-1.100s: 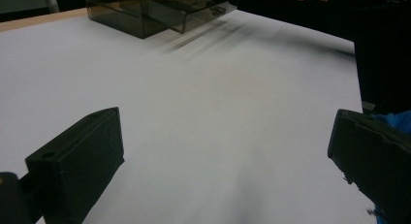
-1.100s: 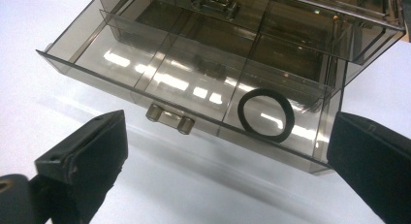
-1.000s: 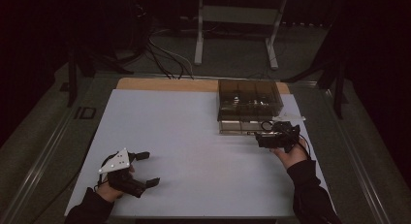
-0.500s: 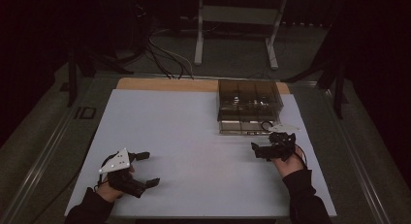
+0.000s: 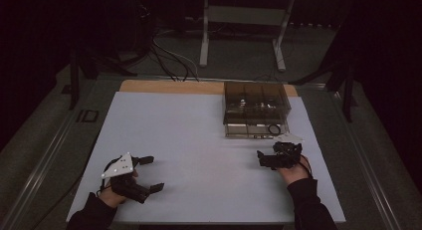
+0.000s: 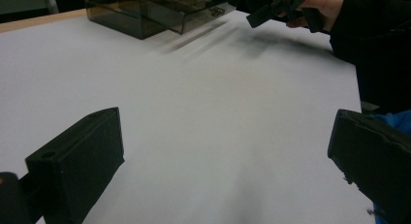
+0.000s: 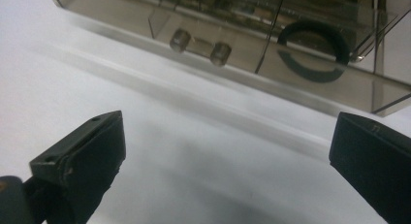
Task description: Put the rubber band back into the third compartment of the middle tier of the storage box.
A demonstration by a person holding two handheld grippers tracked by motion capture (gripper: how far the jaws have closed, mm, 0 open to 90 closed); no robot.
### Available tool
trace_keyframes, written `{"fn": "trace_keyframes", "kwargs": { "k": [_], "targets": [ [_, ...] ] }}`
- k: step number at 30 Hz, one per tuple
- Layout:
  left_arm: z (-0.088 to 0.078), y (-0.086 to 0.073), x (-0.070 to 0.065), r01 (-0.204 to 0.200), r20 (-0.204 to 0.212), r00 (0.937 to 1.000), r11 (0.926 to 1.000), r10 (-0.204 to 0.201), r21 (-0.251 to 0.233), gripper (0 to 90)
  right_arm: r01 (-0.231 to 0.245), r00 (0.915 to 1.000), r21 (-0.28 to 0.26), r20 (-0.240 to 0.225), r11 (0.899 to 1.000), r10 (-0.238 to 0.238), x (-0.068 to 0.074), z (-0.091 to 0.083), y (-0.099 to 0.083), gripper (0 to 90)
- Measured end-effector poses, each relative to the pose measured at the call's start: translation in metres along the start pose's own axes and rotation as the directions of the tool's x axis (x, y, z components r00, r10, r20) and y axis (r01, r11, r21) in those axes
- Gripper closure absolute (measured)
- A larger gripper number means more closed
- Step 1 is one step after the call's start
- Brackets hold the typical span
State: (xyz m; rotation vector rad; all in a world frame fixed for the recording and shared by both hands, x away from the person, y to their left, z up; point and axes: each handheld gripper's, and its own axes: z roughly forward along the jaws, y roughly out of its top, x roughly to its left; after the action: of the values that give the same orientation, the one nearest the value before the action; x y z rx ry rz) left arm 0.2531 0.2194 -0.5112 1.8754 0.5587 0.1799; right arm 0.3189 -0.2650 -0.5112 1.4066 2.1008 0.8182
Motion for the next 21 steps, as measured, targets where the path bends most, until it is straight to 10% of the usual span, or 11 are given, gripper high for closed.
{"fn": "trace_keyframes", "kwargs": {
  "k": [21],
  "targets": [
    [0.001, 0.000, -0.001, -0.005, 0.003, 1.0000, 1.0000, 0.005, 0.001, 1.0, -0.006, 0.9993, 0.052, -0.035, 0.999, 0.008, 0.013, 0.009, -0.001, 4.7]
  ]
}}
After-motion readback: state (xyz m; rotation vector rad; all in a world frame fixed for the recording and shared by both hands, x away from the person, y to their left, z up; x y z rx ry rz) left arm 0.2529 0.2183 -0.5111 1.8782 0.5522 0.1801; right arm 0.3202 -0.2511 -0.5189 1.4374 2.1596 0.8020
